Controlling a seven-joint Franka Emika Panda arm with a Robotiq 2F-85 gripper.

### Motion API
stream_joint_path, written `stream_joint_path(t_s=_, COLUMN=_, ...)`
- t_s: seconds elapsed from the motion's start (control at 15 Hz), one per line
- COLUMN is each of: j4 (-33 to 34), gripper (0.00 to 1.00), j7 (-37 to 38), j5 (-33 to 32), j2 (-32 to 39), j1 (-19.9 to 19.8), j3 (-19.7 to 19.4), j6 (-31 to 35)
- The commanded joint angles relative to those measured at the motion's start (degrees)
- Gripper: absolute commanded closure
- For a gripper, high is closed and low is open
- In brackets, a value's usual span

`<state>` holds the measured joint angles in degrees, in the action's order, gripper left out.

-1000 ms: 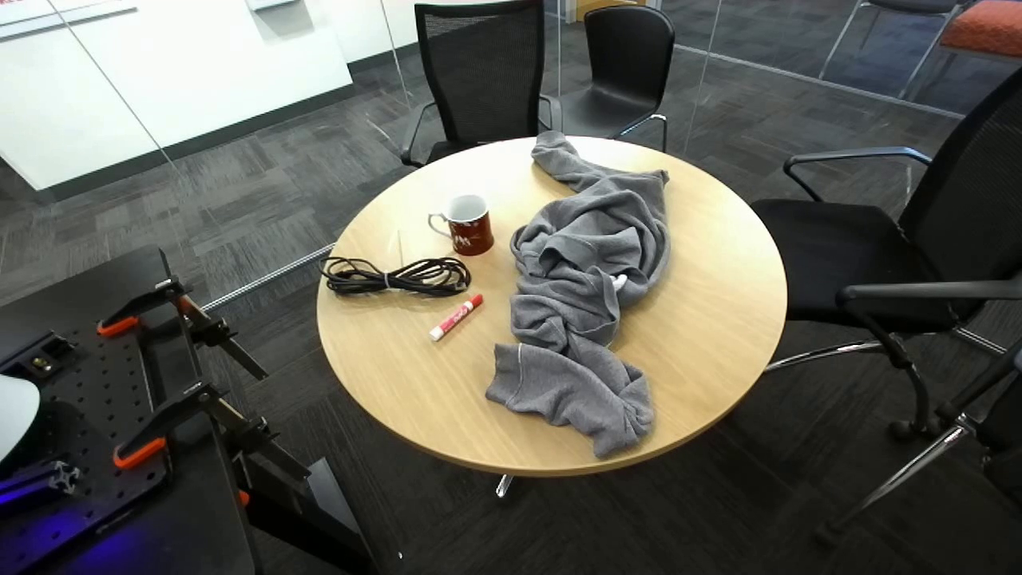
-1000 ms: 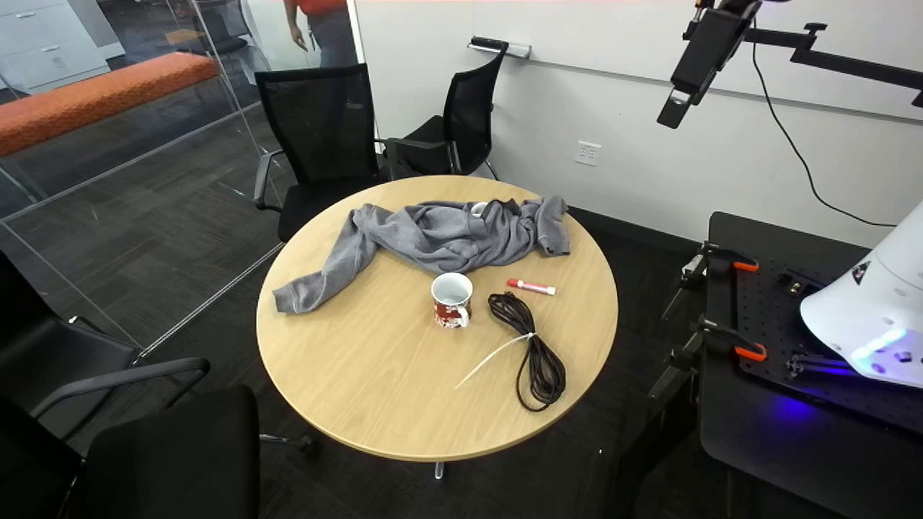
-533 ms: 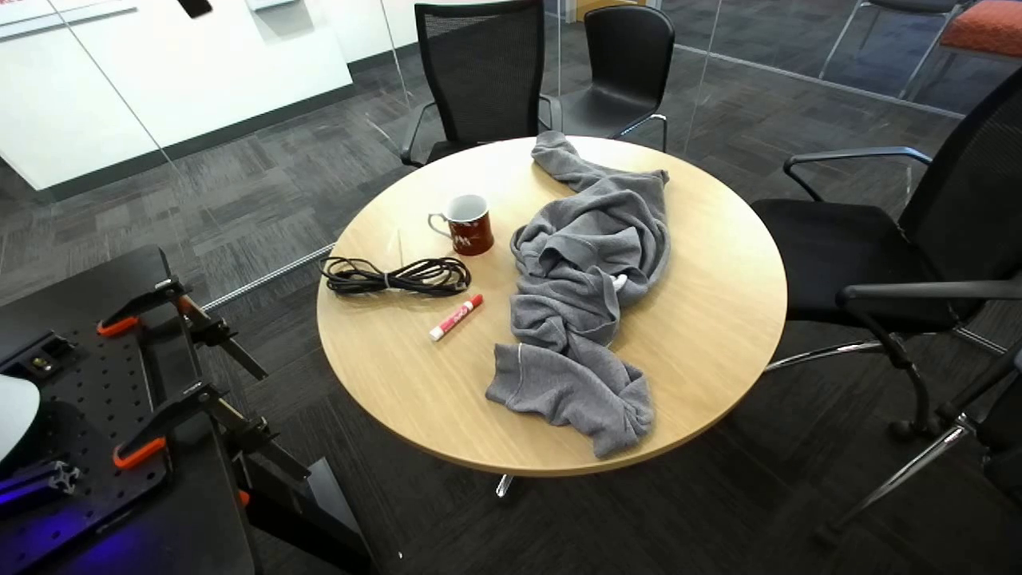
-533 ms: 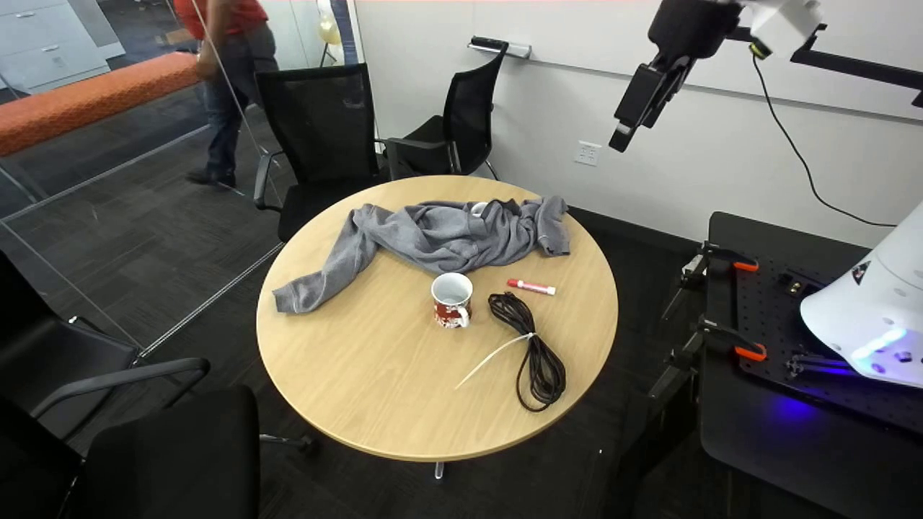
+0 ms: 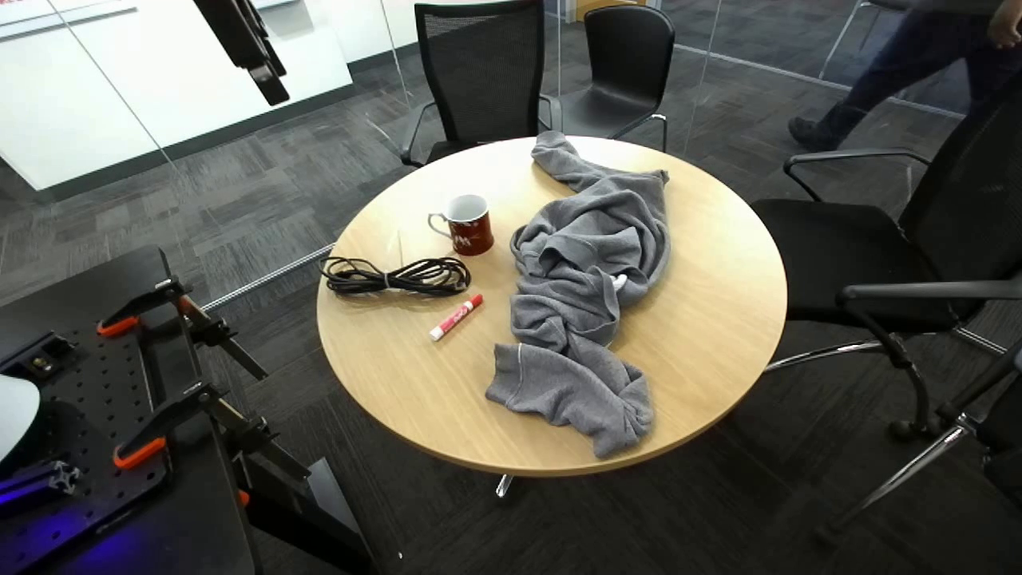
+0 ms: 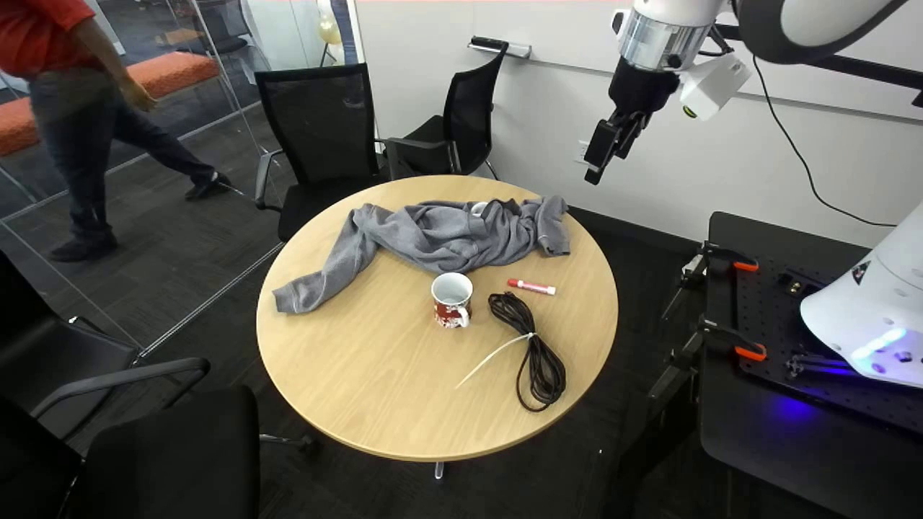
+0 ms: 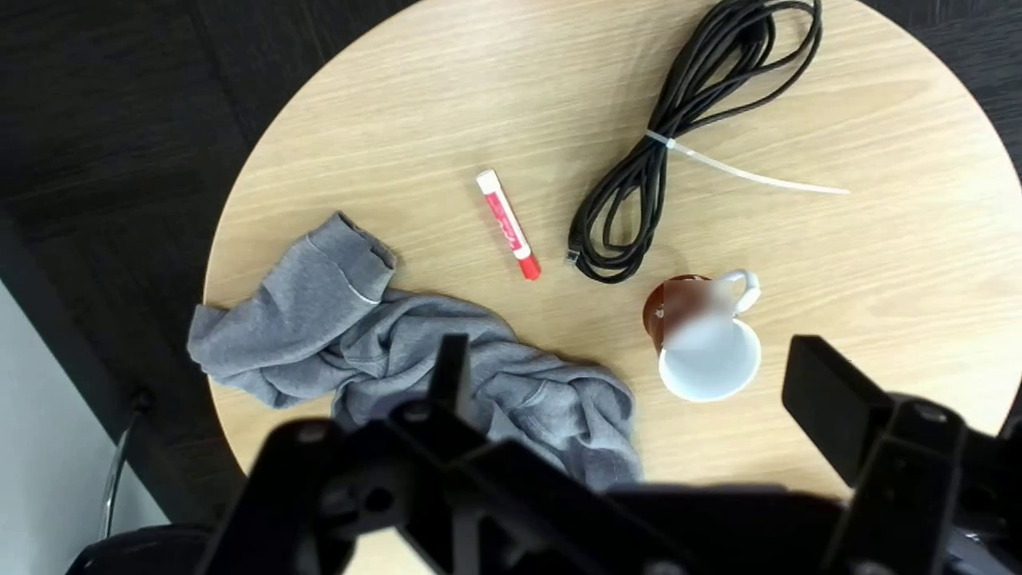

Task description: Put the orange marker in the mug

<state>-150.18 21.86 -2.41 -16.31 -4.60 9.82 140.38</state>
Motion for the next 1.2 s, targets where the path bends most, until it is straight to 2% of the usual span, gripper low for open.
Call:
stream_joint_path(t_s=0.0, j4=1.2, gripper=0.00, j7=2.7, j5=-4.4, j2=6.6, j1=-0.5, j3=-1.0, j6=5.4)
stream_joint_path(t_s=0.6, j4=2.4, gripper=0.00, j7=9.8, j5=-11.0, j2=20.2, j1=1.2, j3=-6.3, j6=16.5)
stream_joint_path(t_s=1.13, j4=7.8, gripper=0.00, j7=8.6, j5=-5.9, j2=32.8, j1=5.9, j3=-11.9, j6=18.8)
